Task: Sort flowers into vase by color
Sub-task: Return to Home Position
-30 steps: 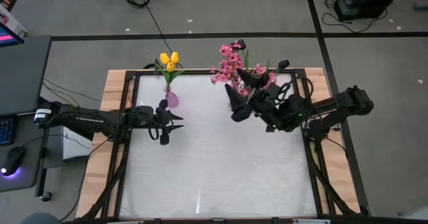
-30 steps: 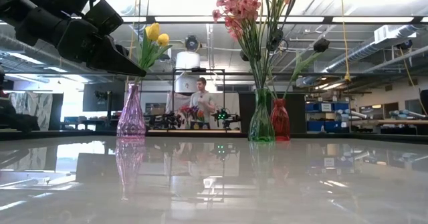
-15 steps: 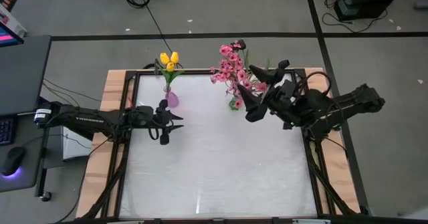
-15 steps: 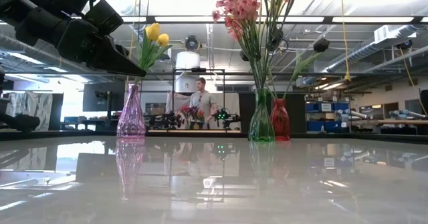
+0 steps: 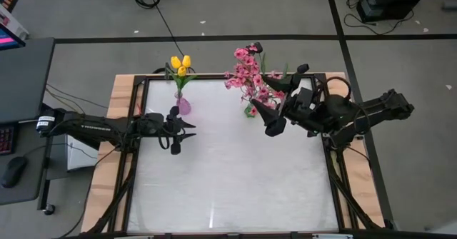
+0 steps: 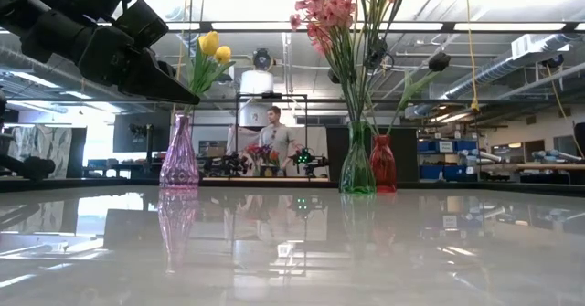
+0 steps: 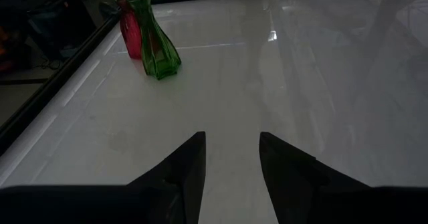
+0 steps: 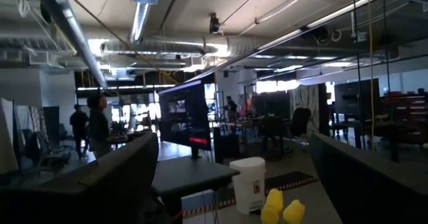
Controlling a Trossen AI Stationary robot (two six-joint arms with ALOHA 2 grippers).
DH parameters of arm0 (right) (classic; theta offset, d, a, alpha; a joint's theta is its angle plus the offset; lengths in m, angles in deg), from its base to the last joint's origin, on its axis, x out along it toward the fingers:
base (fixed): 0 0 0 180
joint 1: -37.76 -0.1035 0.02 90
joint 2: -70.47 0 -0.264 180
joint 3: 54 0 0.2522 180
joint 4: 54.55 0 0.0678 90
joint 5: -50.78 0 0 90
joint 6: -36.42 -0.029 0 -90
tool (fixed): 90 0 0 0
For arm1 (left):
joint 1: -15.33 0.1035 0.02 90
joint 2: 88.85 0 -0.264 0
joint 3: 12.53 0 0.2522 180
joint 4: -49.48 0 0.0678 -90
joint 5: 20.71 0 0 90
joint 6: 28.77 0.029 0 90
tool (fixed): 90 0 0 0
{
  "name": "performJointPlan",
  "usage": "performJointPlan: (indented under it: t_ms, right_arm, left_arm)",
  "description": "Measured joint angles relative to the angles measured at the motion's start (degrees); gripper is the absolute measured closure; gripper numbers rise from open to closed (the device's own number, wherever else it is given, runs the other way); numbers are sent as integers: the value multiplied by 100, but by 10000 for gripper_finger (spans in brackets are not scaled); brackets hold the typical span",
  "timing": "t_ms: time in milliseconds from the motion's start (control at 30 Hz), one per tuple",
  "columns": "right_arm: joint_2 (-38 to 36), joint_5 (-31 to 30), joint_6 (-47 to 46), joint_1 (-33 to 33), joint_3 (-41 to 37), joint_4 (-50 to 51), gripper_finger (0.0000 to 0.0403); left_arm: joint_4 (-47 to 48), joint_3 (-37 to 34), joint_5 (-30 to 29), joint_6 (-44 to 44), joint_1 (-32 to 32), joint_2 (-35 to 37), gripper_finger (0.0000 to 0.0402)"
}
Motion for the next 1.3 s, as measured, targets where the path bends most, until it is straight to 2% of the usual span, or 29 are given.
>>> performJointPlan:
  t_ms: [200, 433, 700, 833, 1000, 1100, 1200, 1300]
  right_arm:
    - [2, -117, 108, 0, 0, 99, 7]
    - [14, -194, -1176, -39, 0, 90, 7]
    - [-54, -236, -624, -26, 0, 129, 7]
    - [-330, 295, -657, 0, 0, 911, 7]
    - [-1019, 1203, -950, 145, 0, 2011, 7]
    - [-1476, 1505, -925, 244, -33, 2543, 7]
    - [-2084, 1687, -931, 319, -317, 2780, 7]
    - [-2816, 2117, -934, 376, -810, 2802, 7]
  left_arm:
    - [2, -2, 0, 0, 0, 0, 255]
    - [1, -1, -1, 0, 0, 0, 255]
    - [2, 0, -2, 0, 0, 0, 255]
    - [3, -1, -1, 0, 0, 0, 255]
    - [1, 0, -1, 0, 0, 0, 255]
    - [2, -1, 0, 0, 0, 0, 255]
    - [2, -2, 0, 0, 0, 0, 255]
    - [2, 0, 0, 0, 0, 0, 255]
